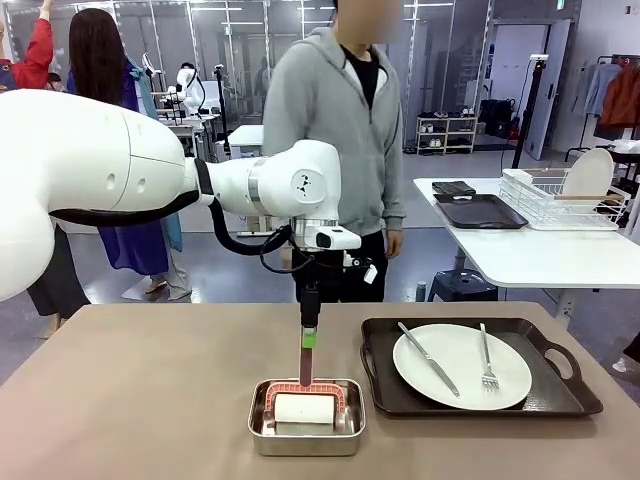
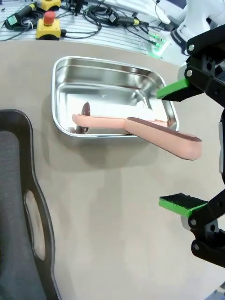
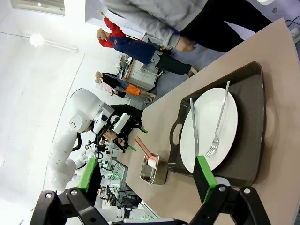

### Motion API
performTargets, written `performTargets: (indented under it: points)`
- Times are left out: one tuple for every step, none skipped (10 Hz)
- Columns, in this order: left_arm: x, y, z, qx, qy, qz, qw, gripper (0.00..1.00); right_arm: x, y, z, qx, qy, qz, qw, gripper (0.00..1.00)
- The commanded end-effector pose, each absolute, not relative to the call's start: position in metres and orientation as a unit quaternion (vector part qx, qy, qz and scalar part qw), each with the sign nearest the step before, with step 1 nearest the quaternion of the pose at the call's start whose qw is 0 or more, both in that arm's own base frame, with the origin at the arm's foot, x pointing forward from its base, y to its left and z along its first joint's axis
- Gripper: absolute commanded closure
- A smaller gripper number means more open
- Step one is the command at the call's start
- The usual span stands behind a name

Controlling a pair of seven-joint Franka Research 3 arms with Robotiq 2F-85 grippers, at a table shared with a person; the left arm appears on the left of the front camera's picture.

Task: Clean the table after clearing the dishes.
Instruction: Place the Lint Roller back on top of the Airtight Container.

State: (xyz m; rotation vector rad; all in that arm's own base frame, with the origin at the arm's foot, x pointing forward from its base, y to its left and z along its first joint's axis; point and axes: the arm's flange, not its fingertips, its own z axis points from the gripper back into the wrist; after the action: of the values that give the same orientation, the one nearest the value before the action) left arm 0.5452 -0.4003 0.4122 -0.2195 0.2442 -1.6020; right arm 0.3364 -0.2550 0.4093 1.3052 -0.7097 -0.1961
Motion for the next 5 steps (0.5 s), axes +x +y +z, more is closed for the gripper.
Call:
performTargets:
  points:
    - [0.536,-0.386,0.420,-0.099,0.106,-0.716,0.683,0.00,0.336,-0.254,0.413,0.594,-0.324,-0.091,0.731,0.00]
    - [0.533,-0.383,0.425,-0.094,0.105,-0.713,0.687,0.00,0.336,-0.254,0.413,0.594,-0.324,-0.091,0.731,0.00]
    - [0.526,-0.379,0.432,-0.096,0.095,-0.711,0.690,0.00,0.336,-0.254,0.413,0.594,-0.324,-0.091,0.731,0.00]
    - [0.546,-0.395,0.421,-0.095,0.105,-0.712,0.687,0.00,0.336,-0.254,0.413,0.594,-0.324,-0.091,0.731,0.00]
    - [0.546,-0.395,0.421,-0.095,0.105,-0.712,0.687,0.00,0.336,-0.254,0.413,0.594,-0.324,-0.091,0.731,0.00]
